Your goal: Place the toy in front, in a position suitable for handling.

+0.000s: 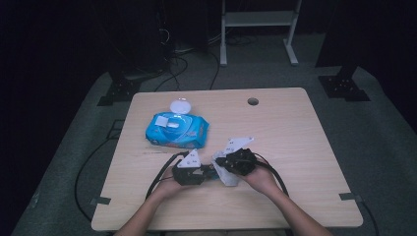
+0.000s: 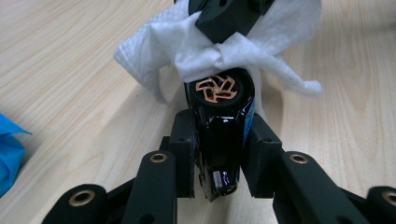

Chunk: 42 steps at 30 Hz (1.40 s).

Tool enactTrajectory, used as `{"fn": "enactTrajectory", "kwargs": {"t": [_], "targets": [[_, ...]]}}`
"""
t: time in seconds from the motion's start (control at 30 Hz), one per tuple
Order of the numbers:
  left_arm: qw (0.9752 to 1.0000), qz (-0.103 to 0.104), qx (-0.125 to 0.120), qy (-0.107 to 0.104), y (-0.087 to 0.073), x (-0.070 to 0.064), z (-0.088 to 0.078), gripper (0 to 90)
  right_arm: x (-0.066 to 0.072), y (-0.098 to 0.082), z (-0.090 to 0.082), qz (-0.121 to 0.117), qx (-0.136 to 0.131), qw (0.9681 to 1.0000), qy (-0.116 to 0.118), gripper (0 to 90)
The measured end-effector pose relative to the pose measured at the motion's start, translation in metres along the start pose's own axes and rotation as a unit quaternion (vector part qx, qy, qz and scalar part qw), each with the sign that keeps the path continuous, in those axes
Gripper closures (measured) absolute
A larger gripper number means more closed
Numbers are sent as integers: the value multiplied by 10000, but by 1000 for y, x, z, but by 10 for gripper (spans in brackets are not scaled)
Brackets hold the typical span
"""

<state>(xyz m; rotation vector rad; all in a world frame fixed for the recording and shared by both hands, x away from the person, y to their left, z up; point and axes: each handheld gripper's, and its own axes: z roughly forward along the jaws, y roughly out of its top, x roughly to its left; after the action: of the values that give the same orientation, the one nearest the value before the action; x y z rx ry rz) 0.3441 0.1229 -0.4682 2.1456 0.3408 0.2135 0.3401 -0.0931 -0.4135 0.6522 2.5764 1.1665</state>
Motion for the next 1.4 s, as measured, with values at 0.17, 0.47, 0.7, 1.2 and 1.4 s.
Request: {"fn": "enactTrajectory", "kwargs": {"t": [0.17, 0.47, 0.7, 1.2, 1.4], "targets": [[10000, 47, 31, 8, 1, 0, 0, 684, -18, -11, -12, 109, 70, 9995, -291, 885], [10000, 2, 18, -15, 1, 0, 1, 683, -13, -8, -7, 125, 7, 9999, -83, 885], [10000, 11, 23, -5, 1, 1, 0, 684, -22, -12, -14, 127, 109, 9991, -378, 885], [10000, 57, 24, -2, 3, 3, 3, 683, -25, -10, -11, 221, 55, 9996, -140, 885], [9999, 79, 60, 58, 2, 5, 0, 687, -38, -17, -21, 218, 159, 9983, -522, 885]]}}
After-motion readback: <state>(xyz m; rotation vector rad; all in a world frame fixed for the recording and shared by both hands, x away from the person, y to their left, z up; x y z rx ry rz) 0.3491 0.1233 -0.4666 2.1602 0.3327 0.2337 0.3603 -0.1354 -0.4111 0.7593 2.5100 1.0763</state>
